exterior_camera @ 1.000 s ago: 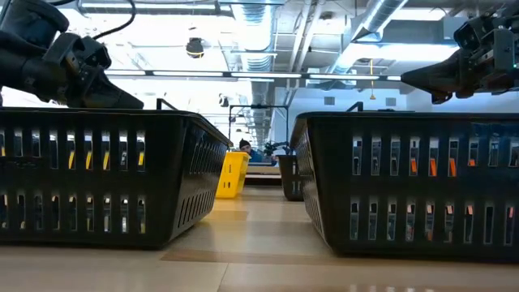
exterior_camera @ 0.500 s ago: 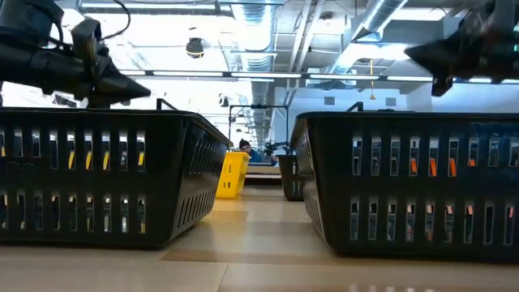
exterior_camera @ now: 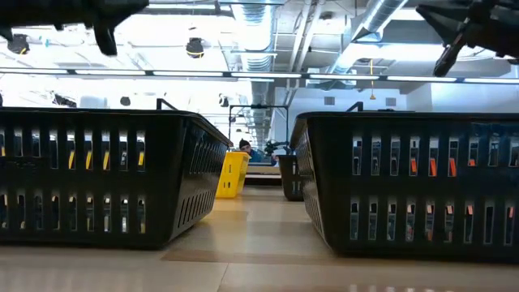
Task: Stack baskets on shelf by color
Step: Put the top left yellow bin on the shelf
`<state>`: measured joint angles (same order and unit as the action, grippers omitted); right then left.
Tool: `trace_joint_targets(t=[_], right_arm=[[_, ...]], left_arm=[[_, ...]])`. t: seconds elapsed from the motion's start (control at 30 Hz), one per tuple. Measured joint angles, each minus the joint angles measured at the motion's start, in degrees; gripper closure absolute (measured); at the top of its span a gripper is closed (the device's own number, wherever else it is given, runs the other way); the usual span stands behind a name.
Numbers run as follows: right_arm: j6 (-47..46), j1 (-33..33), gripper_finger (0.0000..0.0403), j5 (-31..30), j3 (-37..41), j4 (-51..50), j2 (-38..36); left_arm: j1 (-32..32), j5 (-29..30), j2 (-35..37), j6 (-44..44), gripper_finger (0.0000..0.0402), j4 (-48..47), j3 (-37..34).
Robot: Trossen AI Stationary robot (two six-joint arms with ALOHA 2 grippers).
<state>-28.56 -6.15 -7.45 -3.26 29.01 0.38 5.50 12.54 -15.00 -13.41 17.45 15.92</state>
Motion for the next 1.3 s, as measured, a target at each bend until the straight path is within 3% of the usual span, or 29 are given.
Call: trace_joint_targets(t=[0.1, 0.33, 0.53, 0.73, 0.97, 1.13, 1.3], right_arm=[[0.1, 0.0, 0.0351, 0.0, -2.7, 0.5, 0.0], [10.4, 1.5, 0.0351, 3.5, -13.6, 0.7, 2.1], [19.1, 3.6, 0.0351, 6.2, -23.8, -1.5, 10.4], [21.5, 5.1, 0.0351, 6.2, -31.9, -4.9, 20.2], [21.6, 5.1, 0.0351, 9.4, -39.6, -6.7, 27.9], [21.6, 6.0, 0.0351, 14.6, -43.9, -6.7, 30.4], [21.6, 8.3, 0.0351, 15.3, -46.0, -9.4, 30.9]], left_arm=[[0.0, 2.2, 0.0, 0.8, 0.0401, -8.0, 4.8], [-1.9, 12.2, -7.9, -1.2, 0.0402, -41.6, 22.0], [-3.9, 11.7, -22.4, -5.0, 0.0401, -66.6, 36.6], [-4.8, 7.1, -34.9, -12.4, 0.0383, -89.4, 42.5], [-6.9, 0.8, -44.0, -14.4, 0.0293, -96.7, 40.4], [-8.9, 0.6, -49.1, -10.8, 0.0227, -96.9, 38.2], [-9.6, 0.4, -52.8, -8.1, 0.0193, -96.8, 35.6]])
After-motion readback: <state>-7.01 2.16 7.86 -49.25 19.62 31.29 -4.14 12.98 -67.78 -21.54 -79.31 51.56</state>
